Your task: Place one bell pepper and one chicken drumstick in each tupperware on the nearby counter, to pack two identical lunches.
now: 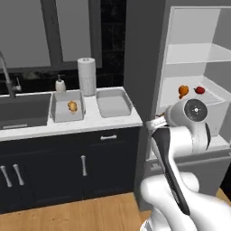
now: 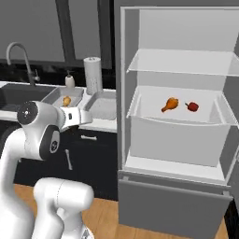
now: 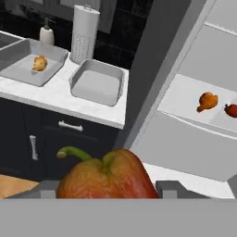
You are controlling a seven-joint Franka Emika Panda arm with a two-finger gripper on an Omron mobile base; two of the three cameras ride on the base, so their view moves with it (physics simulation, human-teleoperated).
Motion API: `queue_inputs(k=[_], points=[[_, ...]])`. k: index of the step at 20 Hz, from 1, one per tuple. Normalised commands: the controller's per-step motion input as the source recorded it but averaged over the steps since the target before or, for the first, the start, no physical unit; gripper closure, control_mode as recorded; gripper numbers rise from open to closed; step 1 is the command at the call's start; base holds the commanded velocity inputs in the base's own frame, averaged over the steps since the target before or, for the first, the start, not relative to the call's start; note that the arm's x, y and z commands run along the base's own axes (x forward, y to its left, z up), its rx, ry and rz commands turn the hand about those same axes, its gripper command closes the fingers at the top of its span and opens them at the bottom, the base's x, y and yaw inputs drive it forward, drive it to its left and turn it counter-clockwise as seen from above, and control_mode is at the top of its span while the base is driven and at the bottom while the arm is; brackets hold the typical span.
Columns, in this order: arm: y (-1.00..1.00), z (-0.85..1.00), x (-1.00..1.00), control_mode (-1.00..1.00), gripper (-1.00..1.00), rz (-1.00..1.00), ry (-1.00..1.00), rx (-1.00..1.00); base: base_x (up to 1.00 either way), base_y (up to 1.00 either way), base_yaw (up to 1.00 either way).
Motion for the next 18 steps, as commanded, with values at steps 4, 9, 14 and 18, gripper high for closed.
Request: queue_inputs(k=[4,9,14,18], points=[[0.0,0.0,0.0,1.0,1.0,0.0,0.0,0.0,0.57,1.0,0.12],[0.0,0.0,0.0,1.0,1.0,0.0,0.0,0.0,0.98,1.0,0.03],[0.0,0.0,0.0,1.0,1.0,0.0,0.0,0.0,1.0,0.98,-0.01],[0.0,-0.07,0.25,-1.0,1.0,-0.02,0.0,0.0,0.75,0.32,-0.06]])
